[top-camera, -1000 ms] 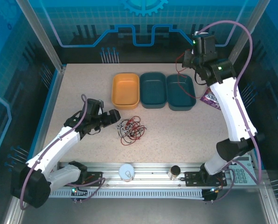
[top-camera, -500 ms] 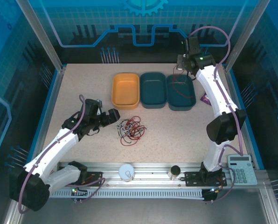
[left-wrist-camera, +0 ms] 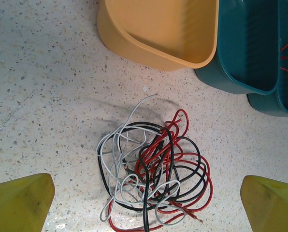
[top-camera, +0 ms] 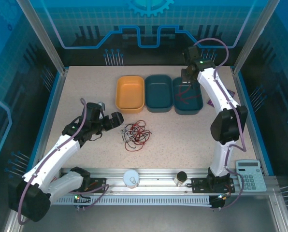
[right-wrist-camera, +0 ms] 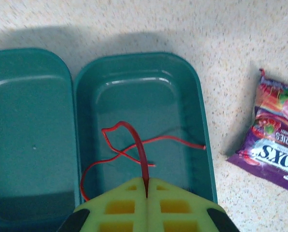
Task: Untangle the cables
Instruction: Place the cable in the container.
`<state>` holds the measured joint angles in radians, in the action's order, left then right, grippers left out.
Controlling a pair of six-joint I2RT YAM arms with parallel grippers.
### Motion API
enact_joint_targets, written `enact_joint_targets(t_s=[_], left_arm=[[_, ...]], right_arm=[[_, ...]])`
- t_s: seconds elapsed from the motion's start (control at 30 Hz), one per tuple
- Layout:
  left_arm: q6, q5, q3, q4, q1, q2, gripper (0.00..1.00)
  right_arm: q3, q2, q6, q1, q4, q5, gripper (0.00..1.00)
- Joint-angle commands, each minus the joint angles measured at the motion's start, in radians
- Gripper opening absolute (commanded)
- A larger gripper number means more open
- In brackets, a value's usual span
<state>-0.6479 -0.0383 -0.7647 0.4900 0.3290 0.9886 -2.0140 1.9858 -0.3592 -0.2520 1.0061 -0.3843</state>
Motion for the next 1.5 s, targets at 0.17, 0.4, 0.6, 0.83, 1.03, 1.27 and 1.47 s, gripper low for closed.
enact_joint_targets(t_s=[0.17,0.4,0.6,0.83,1.03,1.27,1.47], left_arm=[[0.015,-0.030,-0.003,-0.007,-0.011,-0.021,0.99],[0.011,-0.034,0.002,-0.019,-0.011,-0.018,0.99],[0.010,-0.034,0.005,-0.022,-0.011,-0.015,0.99],[0.002,-0.034,0.009,-0.027,-0.012,-0.005,0.99],[-0.002,-0.020,0.007,-0.023,-0.013,-0.008,0.99],[-0.002,-0.030,0.004,-0.054,-0.020,-0.009,0.99],[0.002,-0.090,0.010,-0.099,-0.022,-0.002,0.99]], right_arm=[[-0.017,0.090,-0.035,0.074,0.083,0.010,0.00],[-0.012,0.189,-0.031,0.106,0.086,0.065,0.00],[-0.008,0.240,-0.025,0.105,0.076,0.089,0.00],[-0.010,0.232,-0.009,0.104,0.083,0.085,0.17],[0.032,0.130,-0.010,0.104,0.091,0.050,0.39],[0.115,-0.075,-0.019,0.074,0.082,0.027,0.52],[0.191,-0.240,-0.053,-0.034,0.066,0.010,0.55]])
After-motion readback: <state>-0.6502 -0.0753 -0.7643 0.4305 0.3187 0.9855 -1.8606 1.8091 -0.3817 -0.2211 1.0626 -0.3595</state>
